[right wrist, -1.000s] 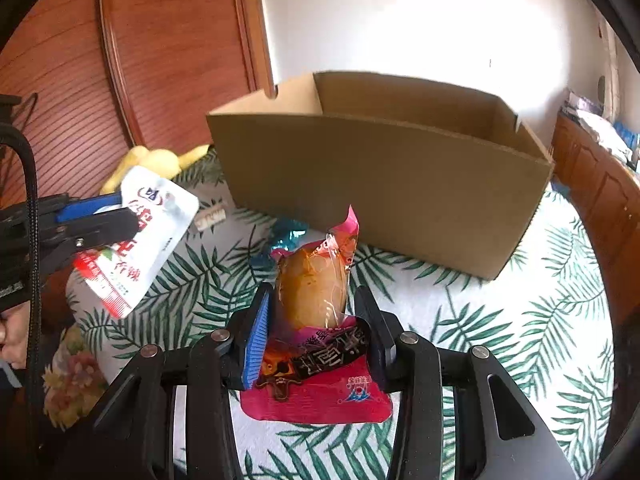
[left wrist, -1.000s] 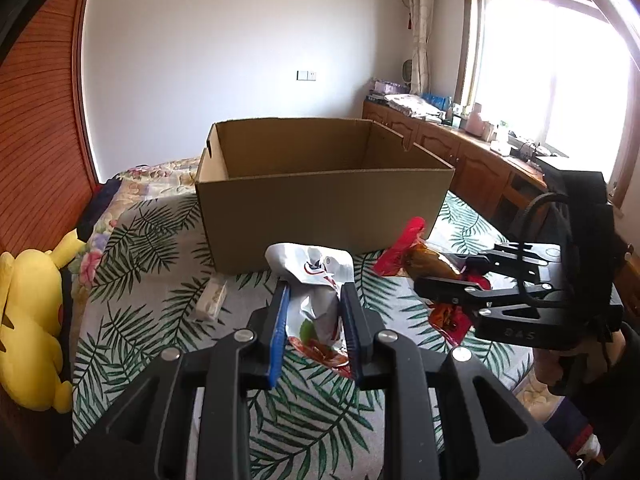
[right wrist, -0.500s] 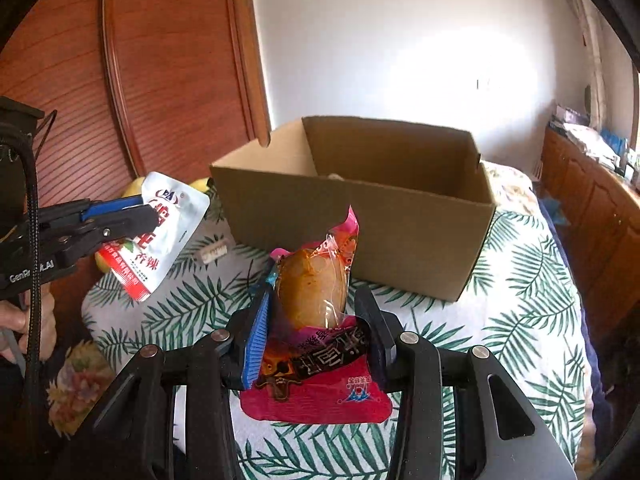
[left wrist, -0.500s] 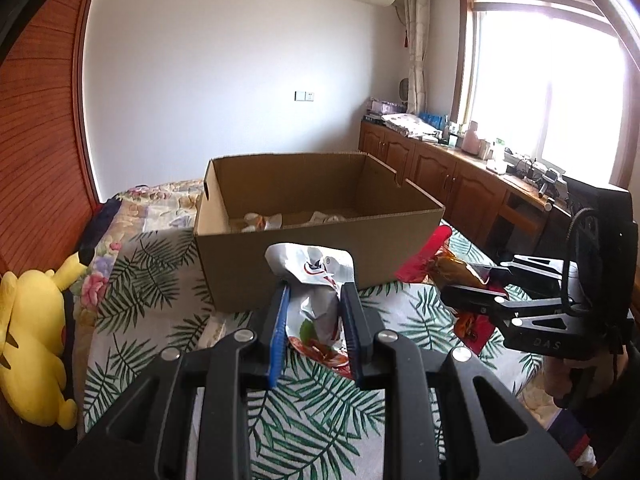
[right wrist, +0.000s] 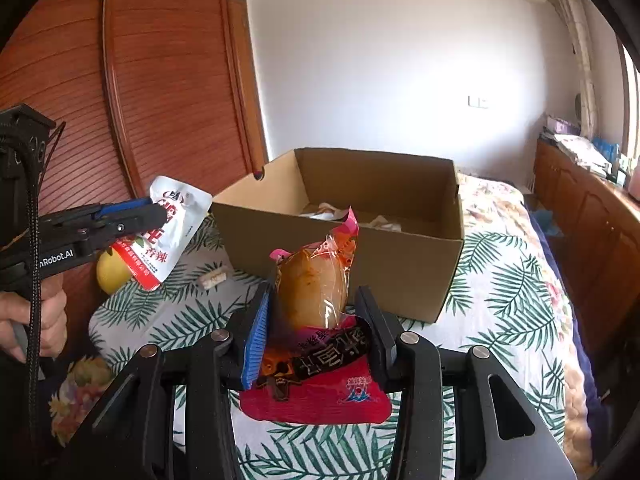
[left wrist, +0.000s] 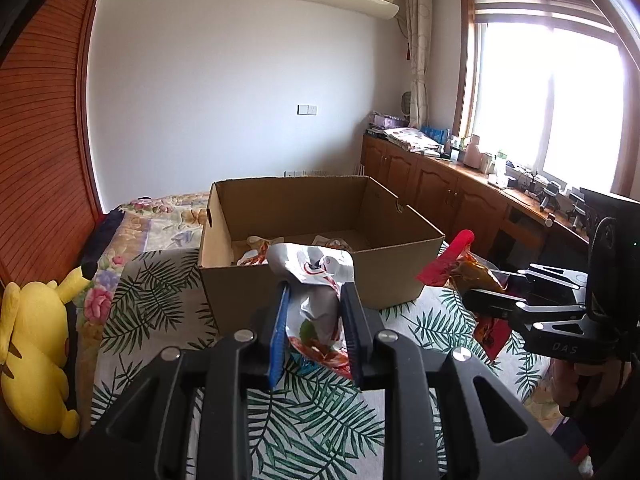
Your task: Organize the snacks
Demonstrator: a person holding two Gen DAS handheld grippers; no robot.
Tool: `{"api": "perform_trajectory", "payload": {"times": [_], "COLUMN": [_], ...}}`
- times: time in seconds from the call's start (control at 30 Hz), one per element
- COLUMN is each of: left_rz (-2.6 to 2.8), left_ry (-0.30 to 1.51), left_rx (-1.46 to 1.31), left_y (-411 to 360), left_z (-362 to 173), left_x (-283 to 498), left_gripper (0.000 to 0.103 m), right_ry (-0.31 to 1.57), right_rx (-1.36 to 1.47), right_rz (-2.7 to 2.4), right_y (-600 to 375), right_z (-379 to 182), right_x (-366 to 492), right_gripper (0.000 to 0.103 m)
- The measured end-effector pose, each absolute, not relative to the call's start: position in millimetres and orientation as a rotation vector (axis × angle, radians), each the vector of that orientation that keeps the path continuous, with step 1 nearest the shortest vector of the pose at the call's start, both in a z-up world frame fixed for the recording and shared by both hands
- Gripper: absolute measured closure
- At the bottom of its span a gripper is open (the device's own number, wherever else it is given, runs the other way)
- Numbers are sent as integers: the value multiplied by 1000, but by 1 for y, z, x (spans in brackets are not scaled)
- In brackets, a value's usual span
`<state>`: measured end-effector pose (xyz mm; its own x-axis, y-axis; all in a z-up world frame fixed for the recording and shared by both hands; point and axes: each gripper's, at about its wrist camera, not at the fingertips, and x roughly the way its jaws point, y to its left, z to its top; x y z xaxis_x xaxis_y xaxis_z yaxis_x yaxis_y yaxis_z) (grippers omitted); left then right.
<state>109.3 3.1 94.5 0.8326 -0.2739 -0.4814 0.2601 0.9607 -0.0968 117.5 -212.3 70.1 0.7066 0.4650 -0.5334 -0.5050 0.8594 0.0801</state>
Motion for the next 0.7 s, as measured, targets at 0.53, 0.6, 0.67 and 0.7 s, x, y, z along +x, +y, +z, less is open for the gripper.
{"api": "perform_trajectory", "payload": {"times": [0.53, 0.6, 0.67, 0.7], "left_rz": [-283, -281, -281, -281], "left_ry": [490, 493, 501, 506], "left_rx": [-45, -43, -43, -44], "left_y": [7, 7, 7, 7], "left_z": [106, 106, 104, 103], "left_x": [166, 179, 193, 202], "left_gripper": [80, 80, 80, 80], "right_ry": [542, 539, 535, 534], "right_rx": [-64, -60, -56, -54], "right_rz": [524, 527, 528, 528], "right_y": [-214, -213, -213, -213], "right_z": [86, 87, 89, 89], "right_x": [153, 163, 174, 178], "right_gripper": [61, 61, 61, 61]}}
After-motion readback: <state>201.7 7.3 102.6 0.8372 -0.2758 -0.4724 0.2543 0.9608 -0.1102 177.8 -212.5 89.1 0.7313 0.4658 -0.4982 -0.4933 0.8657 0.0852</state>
